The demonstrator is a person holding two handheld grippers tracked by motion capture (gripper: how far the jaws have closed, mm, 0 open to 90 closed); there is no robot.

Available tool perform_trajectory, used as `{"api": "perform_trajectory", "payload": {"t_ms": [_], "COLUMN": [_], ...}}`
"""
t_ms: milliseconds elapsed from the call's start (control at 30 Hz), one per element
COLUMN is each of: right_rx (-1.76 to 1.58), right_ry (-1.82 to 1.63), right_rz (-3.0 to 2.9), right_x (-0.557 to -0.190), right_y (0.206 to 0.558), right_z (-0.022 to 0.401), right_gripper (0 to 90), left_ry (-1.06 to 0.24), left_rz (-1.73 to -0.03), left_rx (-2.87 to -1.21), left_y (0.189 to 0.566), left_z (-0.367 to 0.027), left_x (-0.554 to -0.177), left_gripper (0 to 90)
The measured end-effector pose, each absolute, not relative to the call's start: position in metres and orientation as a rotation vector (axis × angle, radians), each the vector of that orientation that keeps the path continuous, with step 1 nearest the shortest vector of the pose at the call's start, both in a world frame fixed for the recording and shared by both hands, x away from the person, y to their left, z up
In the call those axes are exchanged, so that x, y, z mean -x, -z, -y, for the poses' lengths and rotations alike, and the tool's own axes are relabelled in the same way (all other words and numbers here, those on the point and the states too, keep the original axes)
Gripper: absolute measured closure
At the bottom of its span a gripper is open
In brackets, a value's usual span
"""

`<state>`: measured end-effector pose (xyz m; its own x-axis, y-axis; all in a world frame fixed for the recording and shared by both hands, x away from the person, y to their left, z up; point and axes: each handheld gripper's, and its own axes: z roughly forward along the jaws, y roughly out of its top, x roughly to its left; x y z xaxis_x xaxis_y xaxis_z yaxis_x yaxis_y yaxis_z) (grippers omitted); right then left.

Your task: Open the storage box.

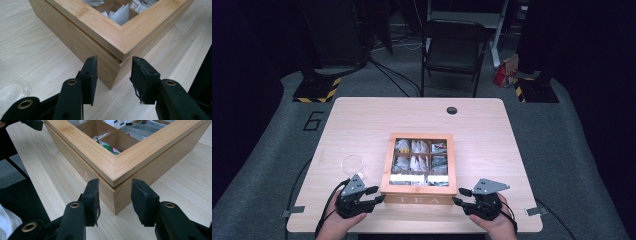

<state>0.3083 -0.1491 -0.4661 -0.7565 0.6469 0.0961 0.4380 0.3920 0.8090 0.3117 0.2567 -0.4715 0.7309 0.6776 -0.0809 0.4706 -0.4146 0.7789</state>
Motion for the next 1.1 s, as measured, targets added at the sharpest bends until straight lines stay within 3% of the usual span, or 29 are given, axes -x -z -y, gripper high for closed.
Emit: {"api": "perform_trajectory", "payload": {"t_ms": [1100], "right_rx": [-0.993], "right_ry": [-1.447], "right_rz": [-2.357], "right_x": [-0.315], "right_y": [0.46], "right_z": [0.151], "right_gripper": [64.6], "left_ry": [-0.357], "left_rz": [-0.831], "left_rx": [-2.114], "left_y": [0.467], "left_z": [-0.246], "left_x": [-0.313], "left_gripper": [60.5]}}
